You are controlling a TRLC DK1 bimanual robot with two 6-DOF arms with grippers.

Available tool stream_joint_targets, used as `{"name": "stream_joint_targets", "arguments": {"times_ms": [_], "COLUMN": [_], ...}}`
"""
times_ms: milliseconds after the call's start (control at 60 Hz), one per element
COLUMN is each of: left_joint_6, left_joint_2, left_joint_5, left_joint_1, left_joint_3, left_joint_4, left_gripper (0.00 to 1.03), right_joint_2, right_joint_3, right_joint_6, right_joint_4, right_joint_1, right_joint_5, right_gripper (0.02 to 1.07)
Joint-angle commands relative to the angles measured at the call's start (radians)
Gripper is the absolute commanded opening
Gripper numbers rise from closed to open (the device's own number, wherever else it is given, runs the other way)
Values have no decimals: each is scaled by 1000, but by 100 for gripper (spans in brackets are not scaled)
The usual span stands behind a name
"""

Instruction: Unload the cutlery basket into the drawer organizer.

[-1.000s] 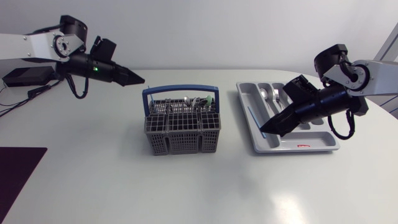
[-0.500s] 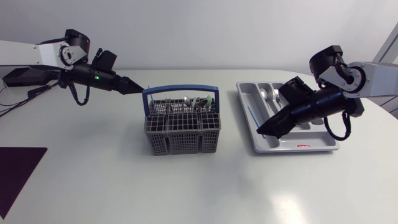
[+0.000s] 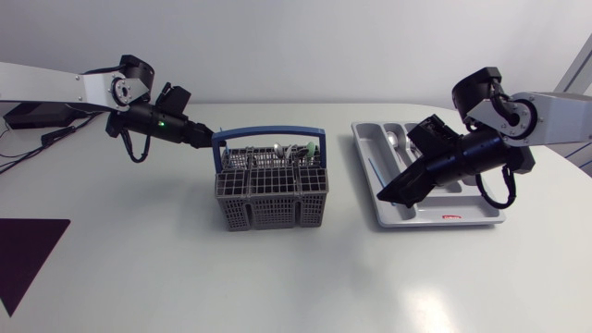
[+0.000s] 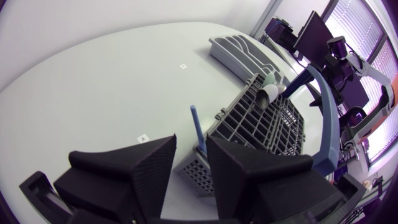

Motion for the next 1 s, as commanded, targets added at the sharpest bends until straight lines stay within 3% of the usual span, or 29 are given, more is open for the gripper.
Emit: {"name": "stream_joint_targets", "arguments": {"times_ms": [0,267,650,983], "left_joint_6": [-28,-61,-35,19], "left_joint_2": [34,63,48,-82], "left_joint_5": [13,39,39,41], "left_joint_1": [-7,-7,-12,-4], "left_joint_3": [39,76,60,-21], "left_joint_4": [-3,-6,-8,-6], "left_gripper": [26,16,14,14], "right_joint_2": [5,13,22,31], "right_joint_3": [-22,-30,-28,-40], "right_joint_6": [13,14,23,37], "right_joint_4": [10,26,35,52], "right_joint_1": [8,10,25,44], "right_joint_5": [4,9,15,21], "right_gripper": [102,102,102,102]}}
